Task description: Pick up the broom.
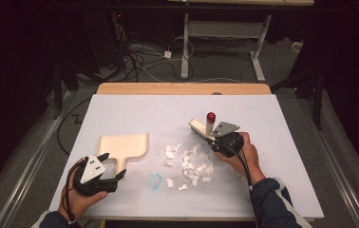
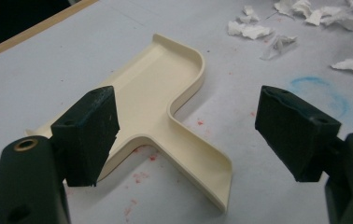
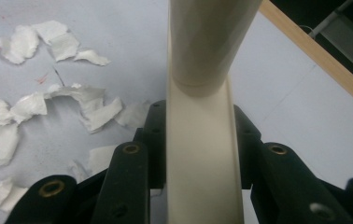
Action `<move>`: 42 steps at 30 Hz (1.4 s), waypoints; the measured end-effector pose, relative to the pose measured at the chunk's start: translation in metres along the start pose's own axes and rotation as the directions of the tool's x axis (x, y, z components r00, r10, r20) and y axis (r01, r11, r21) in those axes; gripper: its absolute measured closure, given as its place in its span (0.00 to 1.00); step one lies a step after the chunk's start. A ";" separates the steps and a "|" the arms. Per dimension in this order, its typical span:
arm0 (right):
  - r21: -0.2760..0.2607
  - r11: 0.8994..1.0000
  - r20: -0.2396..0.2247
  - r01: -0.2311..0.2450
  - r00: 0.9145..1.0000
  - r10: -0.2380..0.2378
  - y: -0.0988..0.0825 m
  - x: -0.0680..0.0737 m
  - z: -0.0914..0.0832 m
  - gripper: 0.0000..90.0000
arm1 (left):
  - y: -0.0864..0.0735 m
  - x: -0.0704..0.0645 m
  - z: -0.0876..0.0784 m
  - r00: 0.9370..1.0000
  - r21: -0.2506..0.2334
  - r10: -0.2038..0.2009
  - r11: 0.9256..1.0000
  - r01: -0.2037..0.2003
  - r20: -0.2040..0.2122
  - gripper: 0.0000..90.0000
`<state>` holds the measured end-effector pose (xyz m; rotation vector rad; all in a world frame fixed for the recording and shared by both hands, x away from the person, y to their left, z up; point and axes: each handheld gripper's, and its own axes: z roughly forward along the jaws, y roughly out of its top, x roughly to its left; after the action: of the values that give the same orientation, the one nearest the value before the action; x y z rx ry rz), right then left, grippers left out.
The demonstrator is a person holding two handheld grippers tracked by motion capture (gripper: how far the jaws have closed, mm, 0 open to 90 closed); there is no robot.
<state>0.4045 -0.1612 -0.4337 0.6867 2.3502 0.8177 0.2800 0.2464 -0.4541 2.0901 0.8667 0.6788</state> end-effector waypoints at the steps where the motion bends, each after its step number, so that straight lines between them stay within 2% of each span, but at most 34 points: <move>1: 0.001 1.000 -0.003 0.000 1.000 0.000 0.000 0.001 0.000 0.74 | 0.000 0.000 0.000 1.000 0.004 0.001 1.000 -0.001 0.002 0.23; 6: 0.006 1.000 -0.029 0.027 0.999 -0.027 0.001 0.006 0.001 0.74 | -0.001 0.000 0.000 1.000 0.007 -0.002 1.000 0.002 0.010 0.23; 11: -0.026 0.998 -0.060 0.056 0.997 -0.057 0.000 0.011 0.000 0.74 | -0.001 -0.002 0.001 1.000 0.015 0.003 1.000 -0.004 0.018 0.23; 14: -0.035 0.997 -0.063 0.070 0.995 -0.072 0.001 0.015 0.001 0.74 | -0.001 -0.004 0.001 1.000 0.017 0.015 1.000 -0.015 0.021 0.23; 21: -0.057 0.994 -0.092 0.091 0.991 -0.096 0.001 0.021 -0.001 0.74 | -0.002 -0.003 0.000 1.000 0.018 0.007 1.000 -0.007 0.018 0.23; 27: -0.061 0.992 -0.074 0.111 0.991 -0.116 0.002 0.027 -0.001 0.74 | -0.002 -0.003 0.001 1.000 0.024 0.007 1.000 -0.008 0.020 0.24; 34: -0.064 0.991 -0.100 0.118 0.987 -0.124 0.003 0.031 -0.003 0.74 | -0.002 -0.003 0.002 1.000 0.032 0.009 0.999 -0.009 0.026 0.24; 37: -0.068 0.988 -0.122 0.141 0.981 -0.149 0.004 0.037 -0.007 0.74 | -0.002 -0.003 0.002 1.000 0.035 0.009 0.999 -0.010 0.029 0.24; 42: -0.058 0.981 -0.131 0.185 0.973 -0.191 0.001 0.044 -0.012 0.74 | -0.001 -0.004 0.003 0.999 0.028 0.008 1.000 -0.009 0.033 0.24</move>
<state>0.3653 -0.1377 -0.4395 0.3921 2.4645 0.8535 0.2790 0.2433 -0.4574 2.1248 0.8542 0.6386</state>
